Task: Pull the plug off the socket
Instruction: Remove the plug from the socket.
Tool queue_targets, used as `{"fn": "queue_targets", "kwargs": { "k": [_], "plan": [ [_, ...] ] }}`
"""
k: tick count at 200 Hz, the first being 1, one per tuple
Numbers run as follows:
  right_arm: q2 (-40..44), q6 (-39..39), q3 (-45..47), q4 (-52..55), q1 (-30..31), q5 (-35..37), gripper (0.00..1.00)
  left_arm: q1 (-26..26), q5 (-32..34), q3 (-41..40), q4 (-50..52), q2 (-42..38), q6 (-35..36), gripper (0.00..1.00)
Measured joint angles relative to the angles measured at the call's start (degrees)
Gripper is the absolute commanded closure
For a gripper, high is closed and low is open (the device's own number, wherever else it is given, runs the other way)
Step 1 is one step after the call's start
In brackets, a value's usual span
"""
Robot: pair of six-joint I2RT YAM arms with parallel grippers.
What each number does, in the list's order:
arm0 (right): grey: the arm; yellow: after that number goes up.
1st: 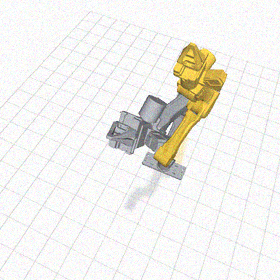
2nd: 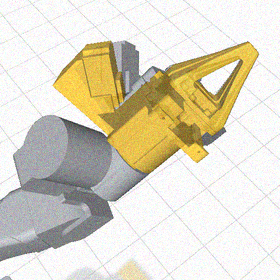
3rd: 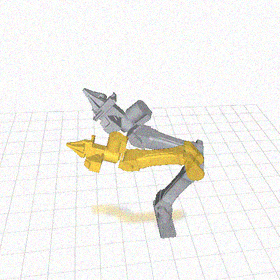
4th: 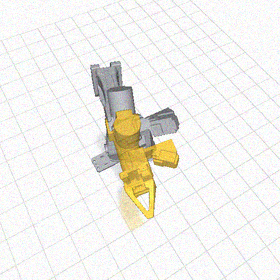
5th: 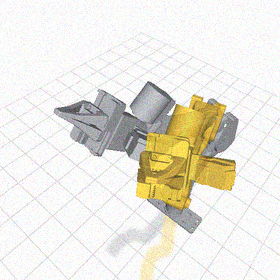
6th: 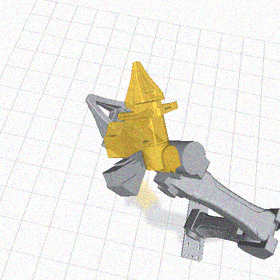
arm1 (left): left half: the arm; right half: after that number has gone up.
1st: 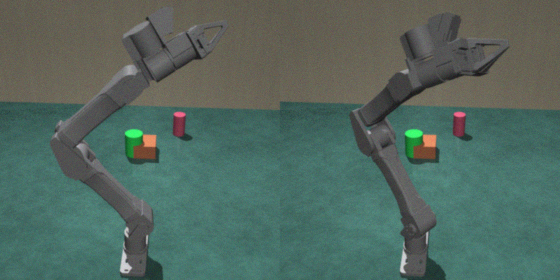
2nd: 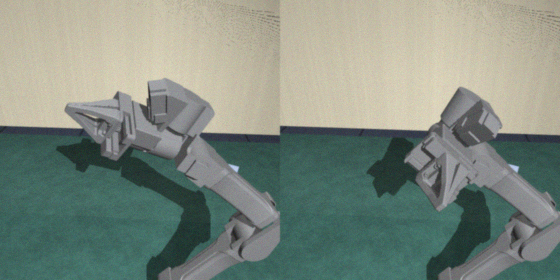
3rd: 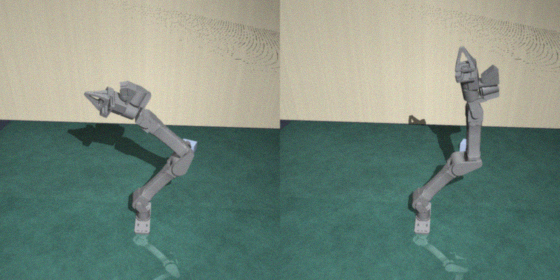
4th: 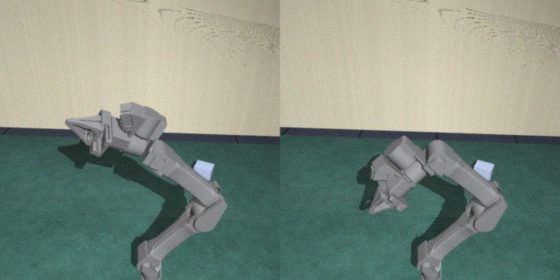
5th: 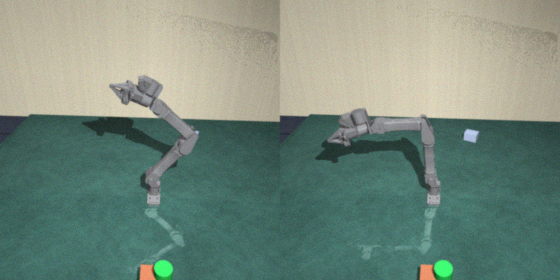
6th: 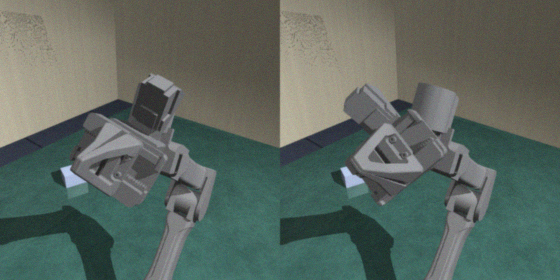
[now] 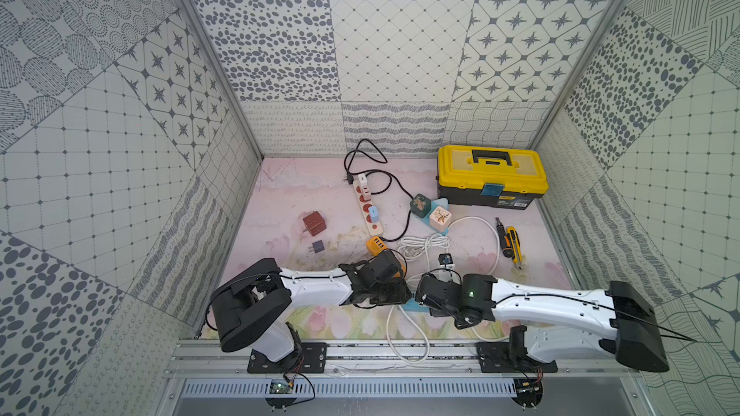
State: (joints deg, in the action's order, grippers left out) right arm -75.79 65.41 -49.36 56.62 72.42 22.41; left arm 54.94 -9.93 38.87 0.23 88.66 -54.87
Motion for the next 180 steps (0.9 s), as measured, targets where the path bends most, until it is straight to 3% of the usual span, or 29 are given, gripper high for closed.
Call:
{"fn": "queue_targets", "kwargs": {
  "k": [29, 67, 103, 180],
  "plan": [
    [-0.6, -1.1, -0.9, 0.6, -2.3, -1.6, 0.57, -0.1, 0.0, 0.3, 0.5, 0.1, 0.5, 0.48],
    [10.7, -3.7, 6.1, -3.8, -6.7, -6.8, 0.58, -0.3, -0.5, 0.4, -0.4, 0.6, 1.0, 0.48],
    [16.8, -4.2, 9.1, -3.7, -5.4, -7.0, 0.58, -0.4, -3.0, 0.4, -1.4, 1.3, 1.6, 0.48],
    [6.1, -9.3, -4.2, 7.5, -6.2, -2.7, 0.58, -0.7, -4.7, 1.7, -1.9, 2.1, 2.6, 0.48]
  ]
}}
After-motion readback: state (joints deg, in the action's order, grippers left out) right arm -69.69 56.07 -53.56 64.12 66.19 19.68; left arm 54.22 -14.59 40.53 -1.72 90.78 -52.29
